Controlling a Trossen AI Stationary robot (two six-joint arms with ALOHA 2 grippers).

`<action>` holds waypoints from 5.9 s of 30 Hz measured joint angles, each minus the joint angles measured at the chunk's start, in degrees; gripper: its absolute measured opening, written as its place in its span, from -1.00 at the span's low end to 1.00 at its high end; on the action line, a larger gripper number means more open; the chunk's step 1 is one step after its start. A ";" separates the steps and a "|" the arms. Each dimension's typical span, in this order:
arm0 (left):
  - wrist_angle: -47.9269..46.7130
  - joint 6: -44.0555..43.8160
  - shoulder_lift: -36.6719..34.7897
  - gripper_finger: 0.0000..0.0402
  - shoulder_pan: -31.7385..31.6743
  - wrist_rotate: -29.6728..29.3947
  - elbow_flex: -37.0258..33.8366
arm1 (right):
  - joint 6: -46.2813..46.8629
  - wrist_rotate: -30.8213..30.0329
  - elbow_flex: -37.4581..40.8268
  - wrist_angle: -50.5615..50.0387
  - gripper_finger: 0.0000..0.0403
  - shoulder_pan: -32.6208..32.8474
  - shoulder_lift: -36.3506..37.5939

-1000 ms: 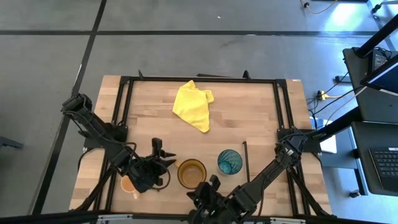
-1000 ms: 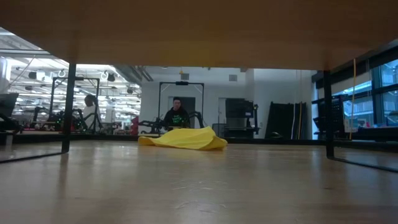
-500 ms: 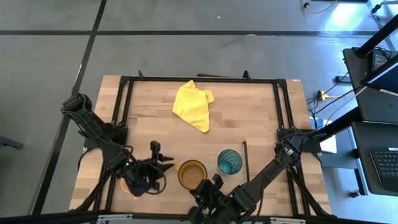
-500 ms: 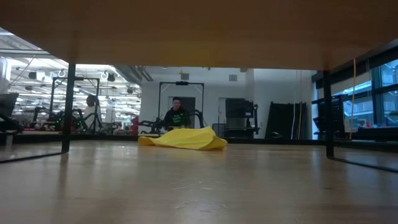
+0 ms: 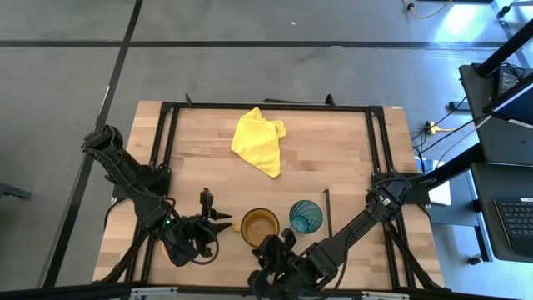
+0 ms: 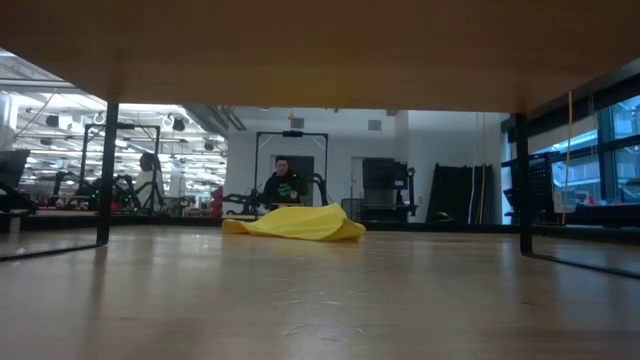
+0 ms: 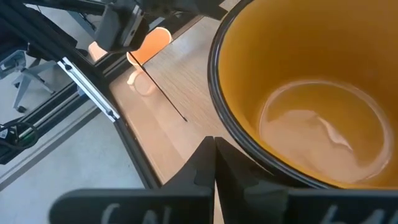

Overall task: Stack small to large cups/mugs on shelf
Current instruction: Put the brown mug on the shelf, then put the light orange mug on the shelf

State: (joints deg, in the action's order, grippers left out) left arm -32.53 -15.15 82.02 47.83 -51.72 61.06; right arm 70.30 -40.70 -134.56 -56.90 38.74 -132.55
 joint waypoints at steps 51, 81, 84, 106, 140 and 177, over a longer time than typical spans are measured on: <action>1.57 5.25 -0.20 -0.66 -2.79 -0.18 -0.02 | 0.75 4.40 0.00 -0.18 -0.97 0.24 0.00; -18.30 -37.42 -9.83 -0.64 15.31 6.80 2.60 | -28.55 -4.68 -0.44 13.75 -0.68 1.16 7.67; -20.40 -45.19 -9.84 -0.64 17.84 10.97 2.60 | -28.54 -4.68 -0.44 13.75 -0.68 1.29 7.67; -44.64 -113.34 -4.17 -0.64 23.14 44.93 2.60 | -31.66 -4.27 -0.44 11.76 -0.68 1.31 7.67; -35.01 -111.81 2.25 -0.58 18.12 43.71 -5.26 | -28.60 -4.30 -0.44 11.67 -0.68 5.25 7.61; -53.96 -61.69 1.27 -0.99 18.10 32.81 23.18 | -27.35 1.86 -0.44 7.78 -0.68 2.31 7.61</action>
State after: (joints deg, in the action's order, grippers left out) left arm -86.50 -76.84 83.29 65.94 -18.90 84.23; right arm 42.95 -38.85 -135.00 -49.12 41.05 -124.95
